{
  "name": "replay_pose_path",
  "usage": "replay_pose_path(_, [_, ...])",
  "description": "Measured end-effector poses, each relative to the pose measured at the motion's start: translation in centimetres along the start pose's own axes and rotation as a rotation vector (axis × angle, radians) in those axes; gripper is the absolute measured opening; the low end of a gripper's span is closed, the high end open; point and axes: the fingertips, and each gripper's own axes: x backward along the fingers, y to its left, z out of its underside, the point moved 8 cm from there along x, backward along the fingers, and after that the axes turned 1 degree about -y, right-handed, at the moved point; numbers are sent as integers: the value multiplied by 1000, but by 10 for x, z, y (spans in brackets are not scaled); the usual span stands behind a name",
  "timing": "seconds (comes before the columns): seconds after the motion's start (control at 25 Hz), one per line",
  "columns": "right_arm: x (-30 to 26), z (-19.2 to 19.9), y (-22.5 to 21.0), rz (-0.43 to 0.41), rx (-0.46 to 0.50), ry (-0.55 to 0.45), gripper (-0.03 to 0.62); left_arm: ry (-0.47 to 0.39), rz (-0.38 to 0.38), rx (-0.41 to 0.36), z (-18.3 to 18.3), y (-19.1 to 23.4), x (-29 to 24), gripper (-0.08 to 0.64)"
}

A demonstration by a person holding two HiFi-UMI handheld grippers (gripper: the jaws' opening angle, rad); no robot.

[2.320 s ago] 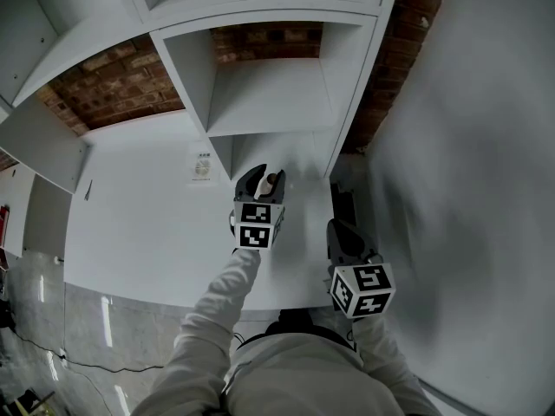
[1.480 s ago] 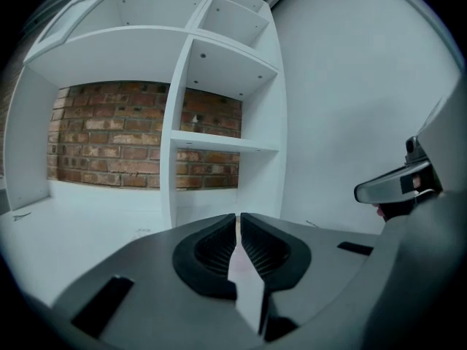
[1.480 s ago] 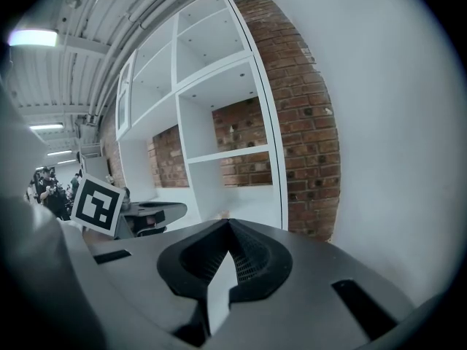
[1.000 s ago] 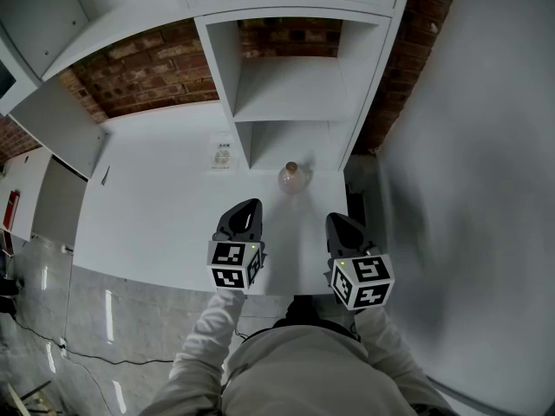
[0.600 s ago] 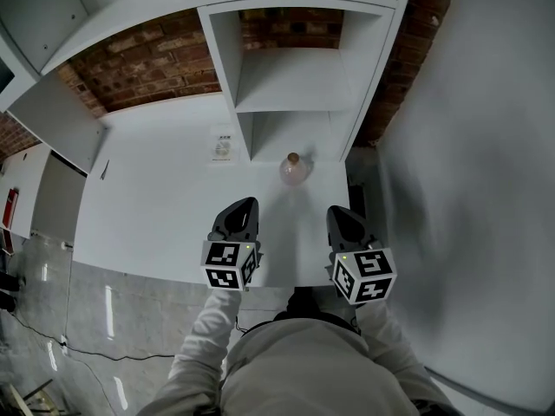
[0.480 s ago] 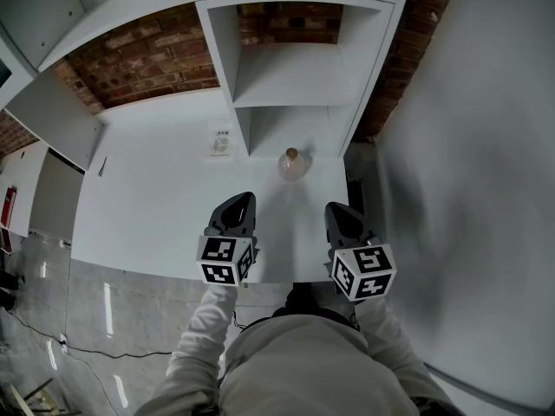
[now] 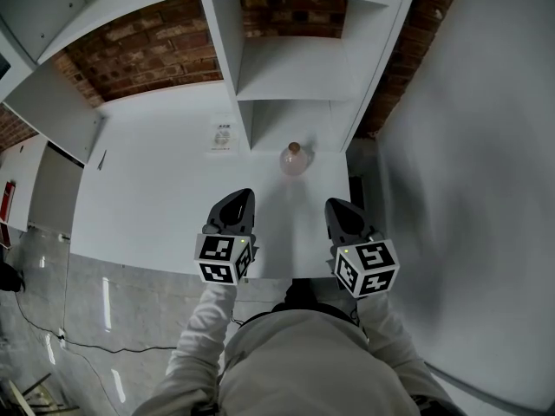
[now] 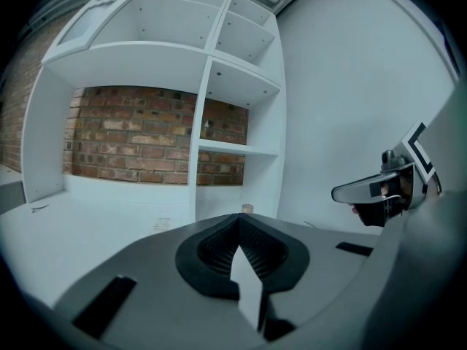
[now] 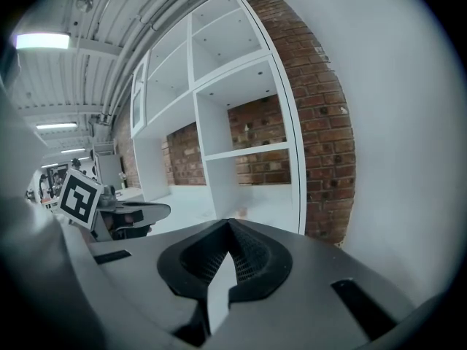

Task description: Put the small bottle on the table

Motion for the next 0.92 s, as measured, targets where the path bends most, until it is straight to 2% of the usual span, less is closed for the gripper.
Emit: replay_pose_path(0.92, [-6,2,-8,-33,1,15,27,13,11,8,3,-5,-10,18])
